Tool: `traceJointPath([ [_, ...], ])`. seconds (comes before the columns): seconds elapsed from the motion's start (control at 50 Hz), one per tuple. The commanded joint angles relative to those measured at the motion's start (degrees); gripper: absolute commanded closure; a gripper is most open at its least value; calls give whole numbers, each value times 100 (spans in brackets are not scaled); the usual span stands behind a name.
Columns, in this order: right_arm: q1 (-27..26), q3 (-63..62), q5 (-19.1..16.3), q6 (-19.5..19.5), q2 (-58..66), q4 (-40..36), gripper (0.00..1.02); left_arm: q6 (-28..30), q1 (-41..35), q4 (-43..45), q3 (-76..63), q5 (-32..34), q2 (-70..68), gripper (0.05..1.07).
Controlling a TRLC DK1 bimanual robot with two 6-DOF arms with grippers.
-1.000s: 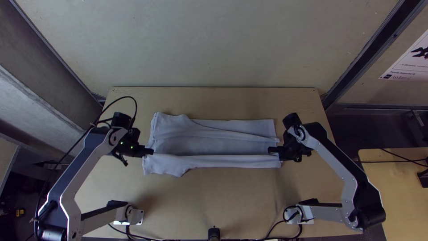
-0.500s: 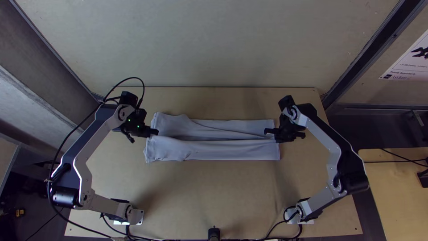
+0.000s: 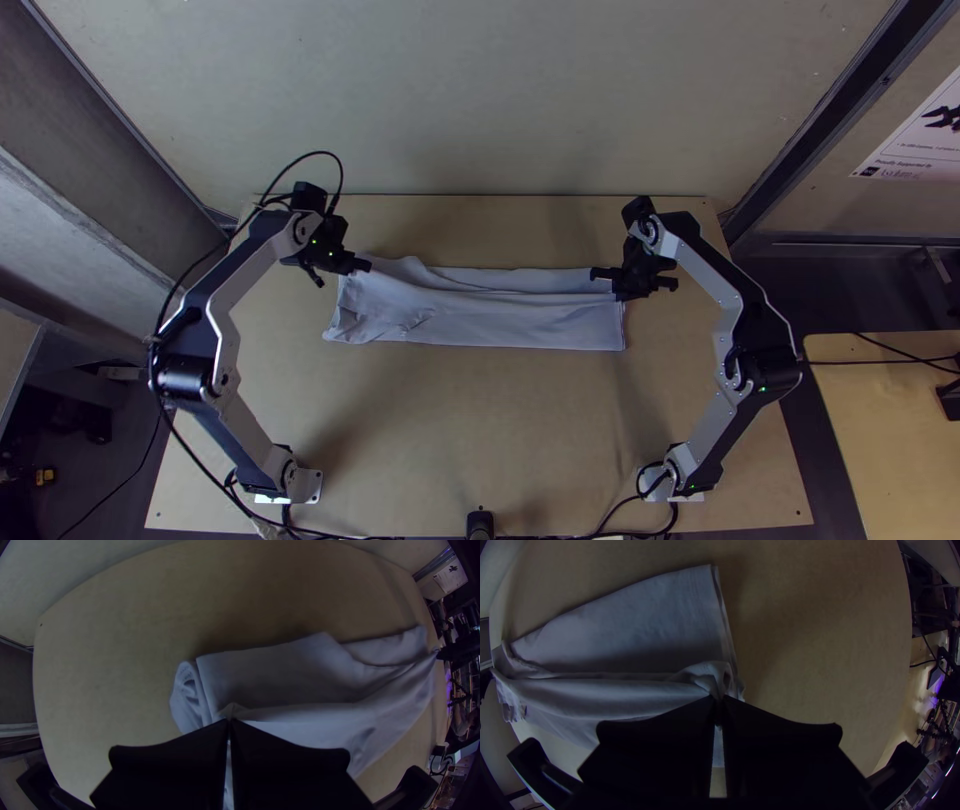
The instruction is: Fold the t-shirt
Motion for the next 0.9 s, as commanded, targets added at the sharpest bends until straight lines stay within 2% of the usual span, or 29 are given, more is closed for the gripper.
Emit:
traceJointPath([
  [0.0, -2, 135, 75, -43, 202, 7, 100, 90, 16, 224, 50, -20, 480, 104],
  [0.06, -2, 126, 154, -43, 254, 113, 100, 28, 52, 427, -3, -12, 647, 96],
  [0.08, -2, 117, 234, -52, 272, 183, 100, 10, 60, 444, -12, -12, 700, 91],
  [0.1, -2, 117, 313, -61, 298, 253, 99, -16, 69, 444, -21, -12, 761, 82],
  [0.14, -11, 100, 497, -113, 360, 341, 97, -42, 87, 444, -47, -20, 858, 55],
  [0.18, -2, 73, 655, -193, 430, 359, 89, -60, 95, 435, -91, -29, 911, 18],
  [0.2, 15, 56, 796, -237, 456, 367, 84, -86, 95, 427, -117, -64, 920, 7],
  [0.24, 59, 20, 1112, -351, 492, 473, 75, -104, 113, 444, -179, -73, 876, 9],
  [0.3, 77, -41, 1315, -553, 562, 490, 59, -218, 131, 541, -249, -64, 753, 9],
  [0.34, 77, -111, 1490, -553, 536, 534, 52, -253, 139, 558, -276, -64, 674, 9],
  [0.38, 68, -226, 1613, -535, 439, 684, 51, -297, 157, 567, -302, -64, 577, 9],
  [0.54, -99, -683, 1728, -456, -150, 1448, 51, -491, 262, 532, -302, 94, 93, 9],
  [0.62, -196, -858, 1789, -421, -502, 1782, 50, -622, 377, 409, -293, 375, -161, 9],
  [0.7, -266, -973, 1807, -395, -836, 1976, 38, -675, 535, 180, -293, 832, -390, 9],
  [0.88, -336, -1008, 1807, -395, -1398, 2046, 37, -745, 939, -435, -337, 1702, -698, 9],
])
